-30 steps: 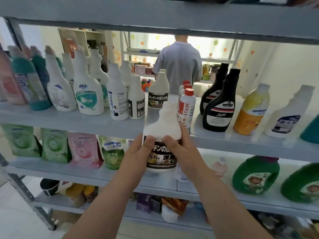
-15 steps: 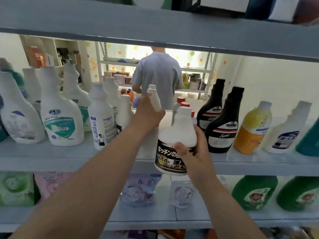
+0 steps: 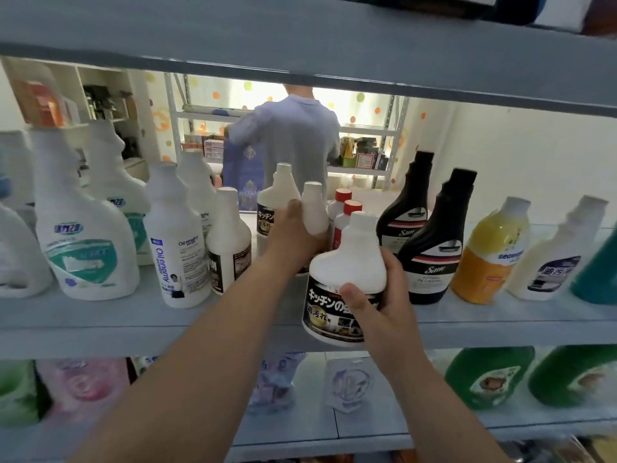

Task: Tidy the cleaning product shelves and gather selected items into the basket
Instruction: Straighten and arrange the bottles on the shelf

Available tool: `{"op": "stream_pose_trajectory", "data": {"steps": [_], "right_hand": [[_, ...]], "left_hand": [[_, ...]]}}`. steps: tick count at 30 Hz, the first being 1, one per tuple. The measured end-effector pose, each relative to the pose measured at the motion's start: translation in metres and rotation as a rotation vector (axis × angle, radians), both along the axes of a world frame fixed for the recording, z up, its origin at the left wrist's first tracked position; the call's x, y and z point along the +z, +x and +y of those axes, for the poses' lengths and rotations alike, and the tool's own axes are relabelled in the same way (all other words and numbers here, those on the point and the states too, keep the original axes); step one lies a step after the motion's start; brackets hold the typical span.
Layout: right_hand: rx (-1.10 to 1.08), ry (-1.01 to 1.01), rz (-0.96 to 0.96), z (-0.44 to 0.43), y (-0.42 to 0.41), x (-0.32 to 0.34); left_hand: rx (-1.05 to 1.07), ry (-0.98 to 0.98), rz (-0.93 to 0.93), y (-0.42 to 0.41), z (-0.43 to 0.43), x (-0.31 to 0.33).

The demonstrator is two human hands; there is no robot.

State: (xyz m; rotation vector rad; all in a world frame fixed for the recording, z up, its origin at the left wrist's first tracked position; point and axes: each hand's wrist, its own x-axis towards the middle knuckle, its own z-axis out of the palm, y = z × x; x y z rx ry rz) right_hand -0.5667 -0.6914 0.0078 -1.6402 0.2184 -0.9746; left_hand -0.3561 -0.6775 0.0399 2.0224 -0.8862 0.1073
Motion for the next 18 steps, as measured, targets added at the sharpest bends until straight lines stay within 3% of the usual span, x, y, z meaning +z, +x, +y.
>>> {"op": "stream_pose_trajectory", "data": {"steps": [9, 18], "right_hand": [[0.032, -0.024, -0.019, -0.002, -0.004, -0.003], [-0.082, -0.131, -0.044, 0.025, 0.034, 0.0]], "left_hand": [[0.052, -0.19, -0.017, -0.039, 0.093, -0.039], [0.117, -0.316, -0.107, -0.053, 0.155, -0.052]]}}
